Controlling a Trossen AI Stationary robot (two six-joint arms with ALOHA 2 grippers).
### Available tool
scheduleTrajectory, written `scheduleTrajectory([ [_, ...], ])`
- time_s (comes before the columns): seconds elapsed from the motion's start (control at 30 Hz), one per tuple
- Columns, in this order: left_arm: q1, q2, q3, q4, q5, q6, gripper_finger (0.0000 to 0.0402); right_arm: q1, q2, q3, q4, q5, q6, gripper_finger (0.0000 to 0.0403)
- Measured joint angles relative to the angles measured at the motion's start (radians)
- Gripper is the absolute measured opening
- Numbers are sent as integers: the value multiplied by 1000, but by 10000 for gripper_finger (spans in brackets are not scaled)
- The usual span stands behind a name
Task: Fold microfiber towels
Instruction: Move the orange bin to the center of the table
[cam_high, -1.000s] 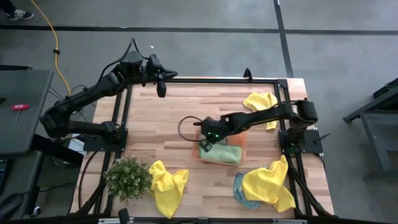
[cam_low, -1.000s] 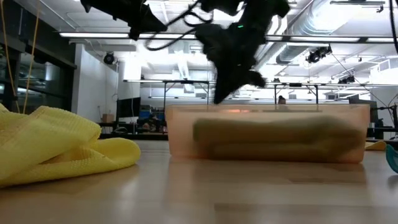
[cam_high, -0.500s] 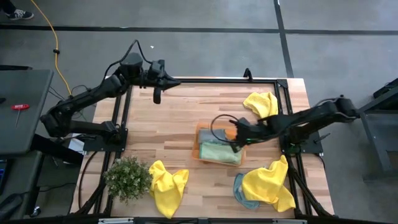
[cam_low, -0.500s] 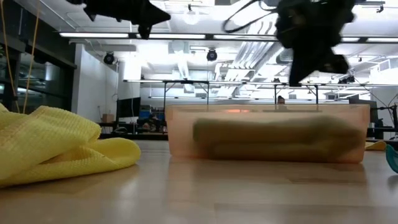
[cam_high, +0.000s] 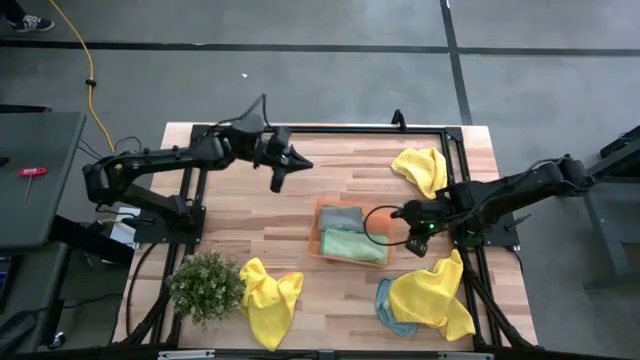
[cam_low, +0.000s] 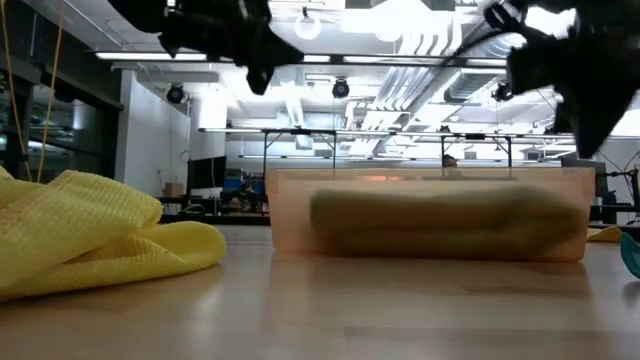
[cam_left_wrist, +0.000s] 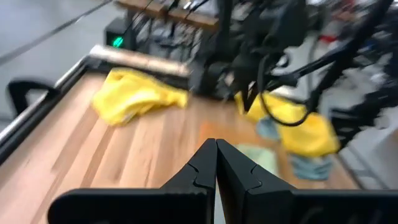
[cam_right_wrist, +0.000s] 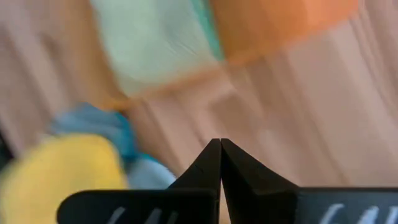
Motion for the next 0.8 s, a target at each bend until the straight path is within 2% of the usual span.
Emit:
scheduleTrajectory([
  [0.13,-35,16,6,-92,-145,1,0,-32,0,-50,-33,3,-111,0],
  [0.37,-72,22,56,-478,-321,101,0,-125,1,-184,162,39,-216,0],
  [0.5,-73,82,56,-583,-331,114,0,-177,1,-211,245,38,-240,0],
  [0.67,-87,210,56,-578,-278,133,0,-219,1,-216,352,12,-225,0],
  [0.8,-109,303,56,-565,-232,143,0,-242,12,-216,395,43,-206,0],
])
